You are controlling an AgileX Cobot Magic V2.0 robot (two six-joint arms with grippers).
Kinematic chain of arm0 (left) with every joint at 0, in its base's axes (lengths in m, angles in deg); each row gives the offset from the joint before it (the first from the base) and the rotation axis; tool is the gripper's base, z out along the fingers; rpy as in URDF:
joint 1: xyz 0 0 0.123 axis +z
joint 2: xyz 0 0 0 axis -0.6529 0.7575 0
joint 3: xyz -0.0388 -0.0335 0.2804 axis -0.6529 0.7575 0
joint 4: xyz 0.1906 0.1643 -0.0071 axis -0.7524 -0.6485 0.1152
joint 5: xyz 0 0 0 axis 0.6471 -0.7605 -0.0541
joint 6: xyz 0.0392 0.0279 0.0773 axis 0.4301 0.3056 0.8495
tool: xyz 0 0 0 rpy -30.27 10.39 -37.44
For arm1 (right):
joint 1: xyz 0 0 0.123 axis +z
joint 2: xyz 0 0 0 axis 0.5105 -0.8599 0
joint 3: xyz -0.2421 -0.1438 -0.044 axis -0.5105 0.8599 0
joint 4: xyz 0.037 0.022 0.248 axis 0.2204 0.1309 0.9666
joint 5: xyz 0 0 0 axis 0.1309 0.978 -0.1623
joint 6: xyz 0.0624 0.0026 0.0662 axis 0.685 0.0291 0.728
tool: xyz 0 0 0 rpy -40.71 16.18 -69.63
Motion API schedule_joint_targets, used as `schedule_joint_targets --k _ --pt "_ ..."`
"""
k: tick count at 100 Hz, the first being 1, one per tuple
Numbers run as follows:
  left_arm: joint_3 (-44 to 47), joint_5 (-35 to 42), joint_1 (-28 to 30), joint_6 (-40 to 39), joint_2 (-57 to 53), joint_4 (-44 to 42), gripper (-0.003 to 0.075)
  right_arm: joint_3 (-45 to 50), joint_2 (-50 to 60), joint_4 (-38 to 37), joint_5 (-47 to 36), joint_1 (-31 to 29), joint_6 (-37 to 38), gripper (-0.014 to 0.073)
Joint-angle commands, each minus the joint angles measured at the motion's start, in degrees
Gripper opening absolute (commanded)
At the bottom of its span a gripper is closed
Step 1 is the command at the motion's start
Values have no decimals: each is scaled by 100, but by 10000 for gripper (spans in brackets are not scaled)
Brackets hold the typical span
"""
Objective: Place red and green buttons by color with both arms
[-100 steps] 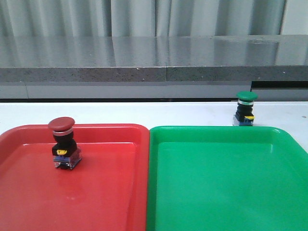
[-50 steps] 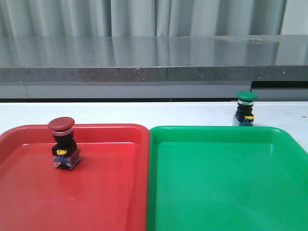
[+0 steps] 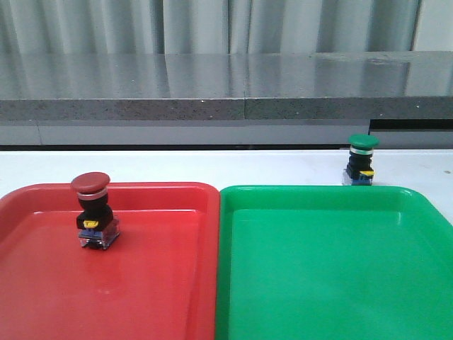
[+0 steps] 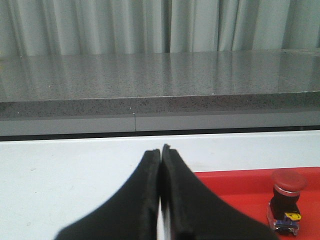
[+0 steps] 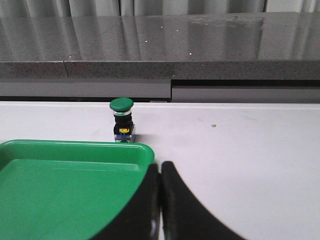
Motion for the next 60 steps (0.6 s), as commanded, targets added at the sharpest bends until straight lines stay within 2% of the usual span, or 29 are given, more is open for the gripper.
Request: schedule_joint_targets --k 1,8,20,29,43,60 --pt "234 462 5 -23 -170 15 -19 -85 126 4 -471 -32 -11 -67" --pt "234 462 5 -23 -170 15 -19 -96 126 4 -662 -32 -11 -67" --pt "234 462 5 -23 -170 15 -19 -112 126 24 -1521 -32 -11 -67" --pt "234 462 5 -23 -170 15 -19 -358 107 33 -1561 -32 -11 -67" --pt "234 462 5 -23 -170 15 -19 -1233 -211 61 -572 -32 -11 -67" --pt "234 462 5 -23 -170 15 -19 -2836 -1172 281 1483 -32 -6 -67"
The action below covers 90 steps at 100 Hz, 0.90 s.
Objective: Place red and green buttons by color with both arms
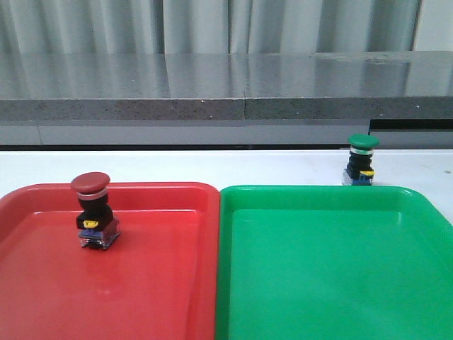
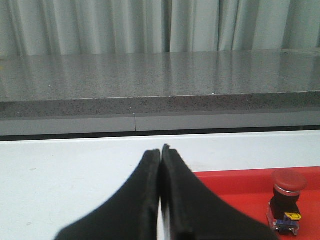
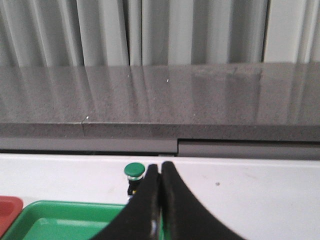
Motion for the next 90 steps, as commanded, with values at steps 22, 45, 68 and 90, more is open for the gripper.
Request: schedule_joint_targets --k 22,45,68,90 --pt "234 462 5 -23 -170 15 -19 -2533 -2054 362 2194 -32 -7 -67" --pt "234 462 5 -23 -170 15 -19 -2751 -2800 424 2052 -32 -7 -67" --pt "234 462 5 -23 -170 15 -19 -2751 -3122 456 2424 -32 -13 62" --pt "234 462 5 -23 -170 15 -19 -2751 -3122 512 2493 -32 -13 501"
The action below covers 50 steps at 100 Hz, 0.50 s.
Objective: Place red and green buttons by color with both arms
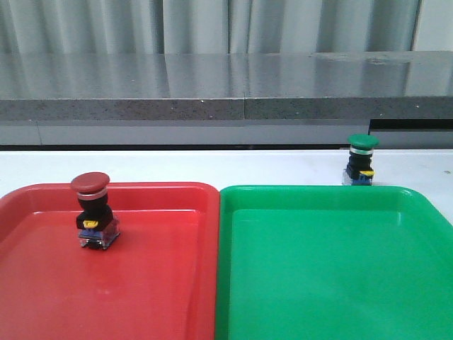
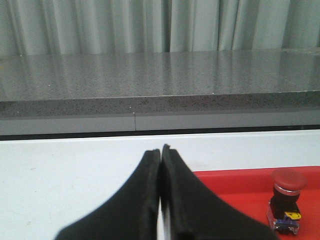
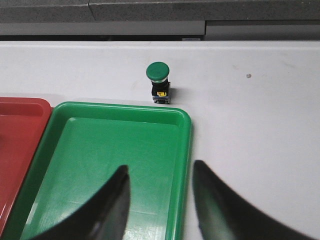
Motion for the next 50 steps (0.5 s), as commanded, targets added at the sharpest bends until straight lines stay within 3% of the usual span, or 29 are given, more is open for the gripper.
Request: schedule_joint_targets --k 1,9,50 --pt "234 466 5 -23 -170 15 -19 -187 -37 81 -327 -32 -23 511" --pt "234 466 5 -23 -170 15 -19 -187 -37 81 -377 -32 -23 572" --pt "234 466 5 -23 -170 15 -19 -204 -709 506 -1335 1 -23 573"
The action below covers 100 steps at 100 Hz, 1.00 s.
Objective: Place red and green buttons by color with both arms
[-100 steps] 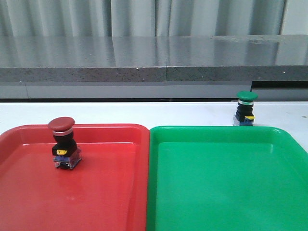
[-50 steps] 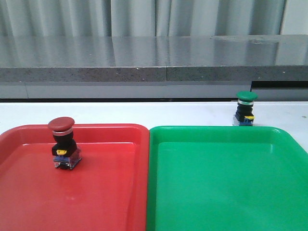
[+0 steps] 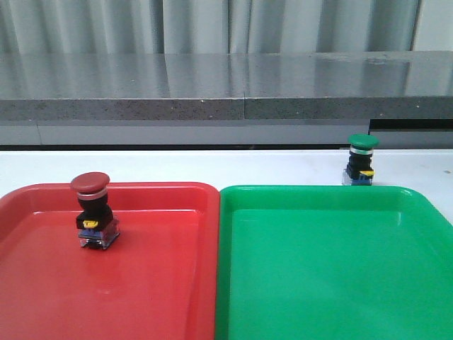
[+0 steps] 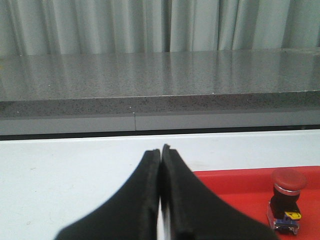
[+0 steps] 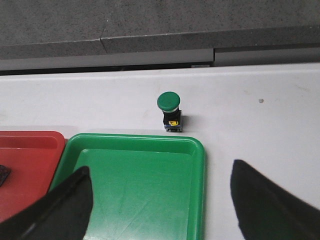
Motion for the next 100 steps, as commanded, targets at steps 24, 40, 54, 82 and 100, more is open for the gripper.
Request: schedule_joint_targets --k 24,40,54,82,100 --pt "234 475 5 -23 -170 15 -19 -416 -1568 135 -1096 262 -23 573" --pt "234 475 5 -23 -170 15 -19 -910 -2485 129 -1313 348 -83 573" --pt "234 475 5 -23 -170 15 -19 -1500 -3314 129 -1152 432 -209 573" --pt "234 475 5 -23 -170 15 -19 -2489 -4720 106 -1139 487 -422 573" --pt "234 475 5 -23 -170 15 -19 -2910 -5365 99 -1139 487 -426 573"
